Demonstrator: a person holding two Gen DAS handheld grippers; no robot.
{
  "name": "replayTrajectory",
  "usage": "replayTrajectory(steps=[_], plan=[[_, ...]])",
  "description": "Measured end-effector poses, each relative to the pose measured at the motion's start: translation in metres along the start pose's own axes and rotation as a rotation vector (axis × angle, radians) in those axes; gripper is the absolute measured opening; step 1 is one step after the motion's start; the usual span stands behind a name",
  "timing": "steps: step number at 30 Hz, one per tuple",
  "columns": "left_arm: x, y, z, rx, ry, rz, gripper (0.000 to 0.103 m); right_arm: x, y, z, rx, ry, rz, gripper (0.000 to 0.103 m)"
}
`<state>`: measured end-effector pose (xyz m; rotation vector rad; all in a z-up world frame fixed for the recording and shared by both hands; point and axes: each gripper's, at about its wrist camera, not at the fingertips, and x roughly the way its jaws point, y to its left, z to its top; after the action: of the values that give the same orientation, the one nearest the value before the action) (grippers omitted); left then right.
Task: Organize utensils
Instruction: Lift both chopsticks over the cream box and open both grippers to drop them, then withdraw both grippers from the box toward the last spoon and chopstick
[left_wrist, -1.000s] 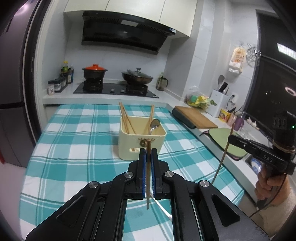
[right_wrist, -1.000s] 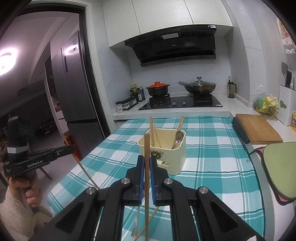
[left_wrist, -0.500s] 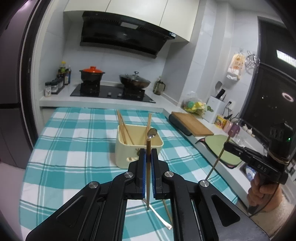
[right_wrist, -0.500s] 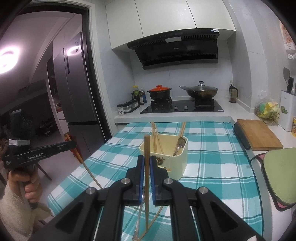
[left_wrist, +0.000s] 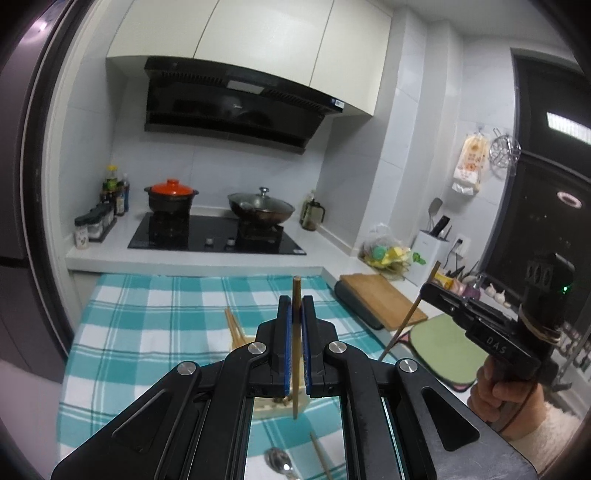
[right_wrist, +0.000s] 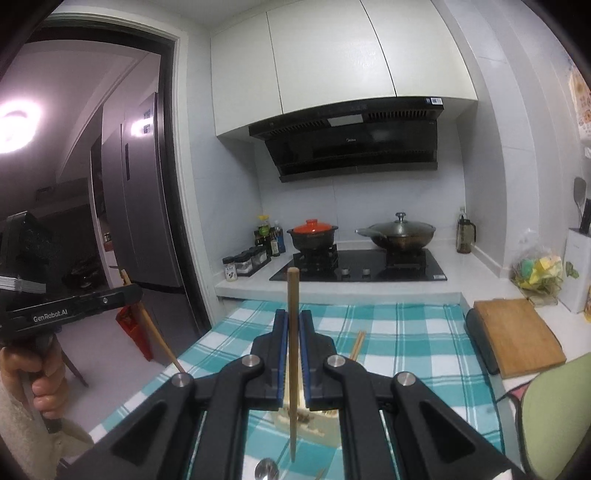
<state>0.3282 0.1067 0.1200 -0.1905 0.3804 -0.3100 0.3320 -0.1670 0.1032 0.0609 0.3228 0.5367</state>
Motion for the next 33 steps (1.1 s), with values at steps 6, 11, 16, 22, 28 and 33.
replayTrajectory(steps=[6,11,16,22,28,33], plan=[[0.072,0.012,0.026,0.013,0.045,0.047,0.003,0.055,-0.009,0.032,-0.029,-0.041,-0.029,0.006],[0.141,0.030,0.012,-0.011,0.173,0.070,0.003,0.120,-0.021,0.023,-0.018,0.043,-0.022,0.006],[0.193,0.044,-0.014,-0.038,0.305,0.076,0.003,0.178,-0.035,-0.008,0.024,0.228,-0.009,0.006],[0.222,0.049,-0.036,-0.043,0.374,0.090,0.004,0.210,-0.045,-0.039,0.063,0.351,0.016,0.006],[0.219,0.056,-0.040,-0.087,0.390,0.112,0.065,0.222,-0.051,-0.046,0.106,0.405,0.018,0.023],[0.165,0.045,-0.042,-0.010,0.361,0.142,0.074,0.183,-0.045,-0.028,0.083,0.370,0.013,0.025]])
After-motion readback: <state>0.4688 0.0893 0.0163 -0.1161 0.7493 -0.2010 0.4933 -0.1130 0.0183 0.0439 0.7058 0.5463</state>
